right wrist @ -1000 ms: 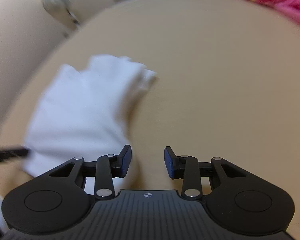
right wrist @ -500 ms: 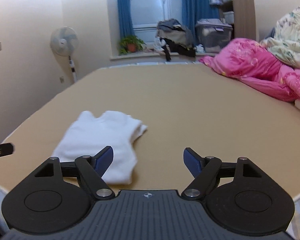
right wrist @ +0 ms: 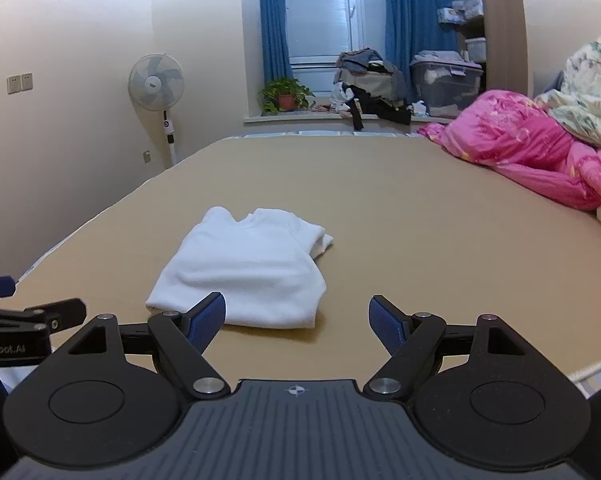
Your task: Fold small clothes
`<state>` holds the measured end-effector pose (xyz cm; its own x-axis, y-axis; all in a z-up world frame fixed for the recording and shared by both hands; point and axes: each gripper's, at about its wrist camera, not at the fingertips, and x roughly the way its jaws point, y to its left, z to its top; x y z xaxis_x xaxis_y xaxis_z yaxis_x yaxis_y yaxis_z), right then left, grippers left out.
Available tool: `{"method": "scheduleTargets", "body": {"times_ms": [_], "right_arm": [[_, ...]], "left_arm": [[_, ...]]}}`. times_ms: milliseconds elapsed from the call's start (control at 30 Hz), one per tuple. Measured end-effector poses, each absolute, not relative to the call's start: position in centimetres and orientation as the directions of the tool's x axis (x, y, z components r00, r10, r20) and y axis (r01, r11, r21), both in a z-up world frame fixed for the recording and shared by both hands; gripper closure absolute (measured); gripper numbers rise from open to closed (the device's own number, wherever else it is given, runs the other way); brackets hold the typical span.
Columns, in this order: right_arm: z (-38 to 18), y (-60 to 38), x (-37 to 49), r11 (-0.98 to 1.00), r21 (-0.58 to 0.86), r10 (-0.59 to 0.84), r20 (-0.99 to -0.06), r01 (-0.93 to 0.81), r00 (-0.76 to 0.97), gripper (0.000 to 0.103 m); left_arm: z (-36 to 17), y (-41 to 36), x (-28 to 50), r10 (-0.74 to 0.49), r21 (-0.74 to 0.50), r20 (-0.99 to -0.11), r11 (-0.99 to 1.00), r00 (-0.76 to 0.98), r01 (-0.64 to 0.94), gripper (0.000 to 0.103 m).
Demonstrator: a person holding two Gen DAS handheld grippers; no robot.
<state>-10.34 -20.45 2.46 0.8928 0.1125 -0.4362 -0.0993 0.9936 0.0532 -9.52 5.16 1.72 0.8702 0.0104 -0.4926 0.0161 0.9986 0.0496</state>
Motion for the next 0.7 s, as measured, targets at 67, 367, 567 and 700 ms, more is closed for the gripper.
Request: {"method": "scheduleTargets", "body": {"times_ms": [67, 367, 567, 700], "right_arm": [[2.3, -19.8, -10.2, 0.993, 0.038, 0.114, -0.439, -0.108, 0.891, 0.023], [1.9, -18.4, -9.9, 0.988, 0.012, 0.144, -0.448, -0.155, 0.883, 0.022], [2.1, -18.5, -10.2, 0.988, 0.009, 0.142, -0.434, -0.153, 0.89, 0.021], [2.1, -18.5, -10.4, 0.988, 0.012, 0.143, -0.421, -0.152, 0.896, 0.021]], "left_arm": [[1.4, 5.3, -8.8, -0.006, 0.021, -0.513, 1.0, 0.858, 0.019, 0.0], [0.9, 4.1, -8.1, -0.015, 0.043, -0.513, 0.998, 0.858, 0.043, 0.0], [0.9, 4.4, -7.9, -0.018, 0.034, -0.504, 0.999, 0.863, 0.04, 0.0], [0.8, 4.4, -8.0, -0.02, 0.031, -0.502, 0.999, 0.864, 0.041, 0.0]]}}
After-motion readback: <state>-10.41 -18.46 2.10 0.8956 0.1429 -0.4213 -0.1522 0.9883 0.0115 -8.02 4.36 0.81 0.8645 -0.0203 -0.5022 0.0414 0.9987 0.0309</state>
